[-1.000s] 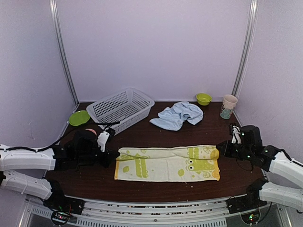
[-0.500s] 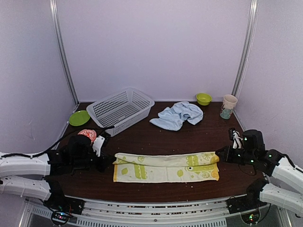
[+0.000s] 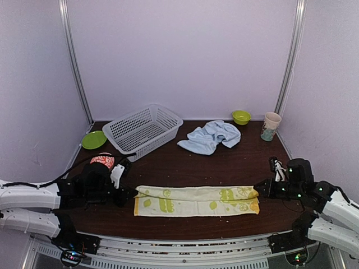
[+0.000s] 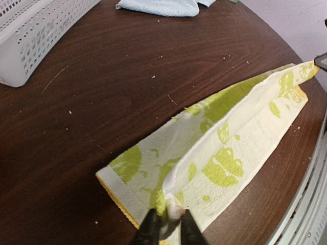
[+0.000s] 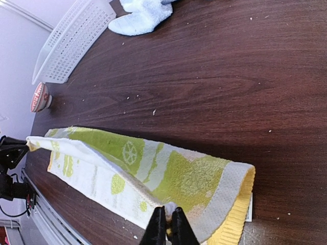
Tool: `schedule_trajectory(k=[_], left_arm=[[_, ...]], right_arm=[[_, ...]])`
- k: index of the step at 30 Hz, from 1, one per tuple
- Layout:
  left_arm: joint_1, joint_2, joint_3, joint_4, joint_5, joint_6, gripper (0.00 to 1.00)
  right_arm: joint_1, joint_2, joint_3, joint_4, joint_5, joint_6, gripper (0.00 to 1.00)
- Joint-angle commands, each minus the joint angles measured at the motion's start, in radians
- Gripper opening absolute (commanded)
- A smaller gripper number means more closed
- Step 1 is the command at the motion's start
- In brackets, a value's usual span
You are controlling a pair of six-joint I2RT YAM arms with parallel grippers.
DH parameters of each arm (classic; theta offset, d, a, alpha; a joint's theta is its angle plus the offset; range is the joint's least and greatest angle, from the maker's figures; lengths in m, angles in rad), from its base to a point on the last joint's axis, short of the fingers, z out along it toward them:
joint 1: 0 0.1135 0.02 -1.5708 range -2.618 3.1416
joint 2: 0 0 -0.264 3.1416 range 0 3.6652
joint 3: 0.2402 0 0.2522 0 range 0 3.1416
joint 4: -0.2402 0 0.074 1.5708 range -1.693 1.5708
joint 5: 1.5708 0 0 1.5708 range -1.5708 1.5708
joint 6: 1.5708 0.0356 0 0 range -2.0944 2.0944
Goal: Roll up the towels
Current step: Fold the towel at the center of the board.
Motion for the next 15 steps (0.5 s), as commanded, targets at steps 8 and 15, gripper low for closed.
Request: schedule_trajectory(k=[8,15], left_arm=[[-0.067,-0.209,-0.025,-0.157,-0.049,-0.116,0.77],[-0.069,-0.224,0.061,-0.225,-0.158,-0.143,0.78]], right_arm=[[0.037,-0.166,0.007,-0.127,-0.044,0.075,0.86],[0.037,0.010,0.085,-0.072,0.037,0.070,0.79]])
